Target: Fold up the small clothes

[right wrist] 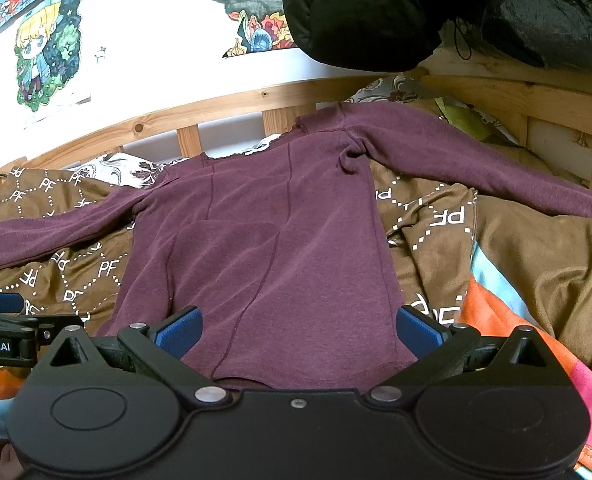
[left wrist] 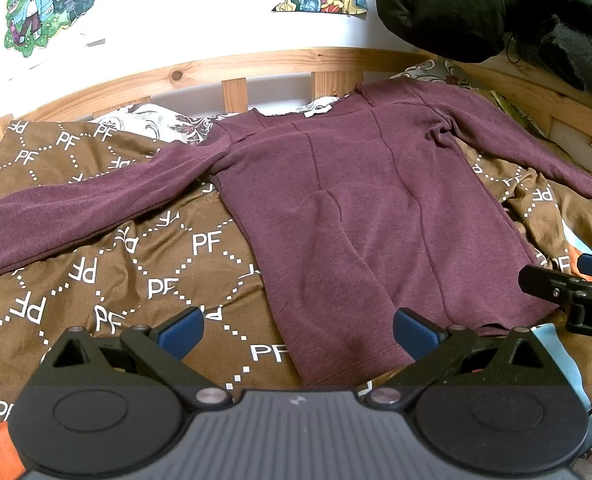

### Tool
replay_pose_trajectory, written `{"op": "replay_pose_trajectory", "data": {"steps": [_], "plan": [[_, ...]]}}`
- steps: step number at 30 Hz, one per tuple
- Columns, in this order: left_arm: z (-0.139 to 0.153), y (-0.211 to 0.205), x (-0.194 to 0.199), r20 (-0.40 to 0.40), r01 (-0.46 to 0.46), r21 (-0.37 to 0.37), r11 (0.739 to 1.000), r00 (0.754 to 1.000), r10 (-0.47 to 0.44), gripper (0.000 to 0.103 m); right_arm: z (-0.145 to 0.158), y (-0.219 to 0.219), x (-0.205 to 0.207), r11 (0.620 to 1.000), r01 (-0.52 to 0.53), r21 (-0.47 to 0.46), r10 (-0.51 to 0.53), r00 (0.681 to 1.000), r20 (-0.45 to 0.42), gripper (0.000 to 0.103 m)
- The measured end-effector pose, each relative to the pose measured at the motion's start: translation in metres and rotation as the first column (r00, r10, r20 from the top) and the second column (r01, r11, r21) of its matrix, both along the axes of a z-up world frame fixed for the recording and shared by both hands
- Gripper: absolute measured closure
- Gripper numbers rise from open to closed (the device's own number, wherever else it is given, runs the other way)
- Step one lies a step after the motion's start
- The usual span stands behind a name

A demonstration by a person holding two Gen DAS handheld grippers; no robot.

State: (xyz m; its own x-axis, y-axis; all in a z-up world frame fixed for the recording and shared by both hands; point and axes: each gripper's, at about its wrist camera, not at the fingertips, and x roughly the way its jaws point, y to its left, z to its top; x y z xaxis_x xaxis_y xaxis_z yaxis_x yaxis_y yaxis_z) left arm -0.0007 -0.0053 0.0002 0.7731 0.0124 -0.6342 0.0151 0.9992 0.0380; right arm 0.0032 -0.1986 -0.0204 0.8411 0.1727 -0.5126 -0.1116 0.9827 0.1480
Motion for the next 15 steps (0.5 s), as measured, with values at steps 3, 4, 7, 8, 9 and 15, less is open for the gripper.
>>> {"op": "replay_pose_trajectory", "data": {"steps": [3,4,7,8,9,15], "plan": [[0.0,0.0001,0.0,-0.001,0.0,0.0,1.0,1.0,0.0,0.001,0.0,0.0001,0.0001,1.0,0.0,0.0,0.0,1.0,0.0,0.001],[0.0,0.0001,-0.0002,-0.001,0.0,0.0,1.0,1.0,0.0,0.001,0.0003,0.0001,0.0002,1.0,0.0,0.0,0.0,1.0,-0.001,0.0],[0.0001,0.0,-0.0002,-0.001,0.0,0.0,1.0,1.0,0.0,0.001,0.0003,0.0002,0.0003,1.0,0.0,0.0,0.0,1.0,-0.001,0.001],[0.0,-0.0001,0.0,-0.001,0.0,0.0,1.0,1.0,0.0,0.001,0.0001,0.0001,0.0003,1.0,0.0,0.001,0.0,1.0,-0.001,0.001],[0.0,-0.0001,0.0,-0.001,0.0,0.001,1.0,1.0,0.0,0.001,0.0,-0.0001,0.0003,1.0,0.0,0.001,0.0,1.0,-0.001,0.001],[-0.0001,-0.0001,0.0,-0.002,0.0,0.001,1.0,1.0,0.0,0.001,0.0009,-0.0003,0.001,1.0,0.001,0.0,-0.001,1.0,-0.002,0.001]]}}
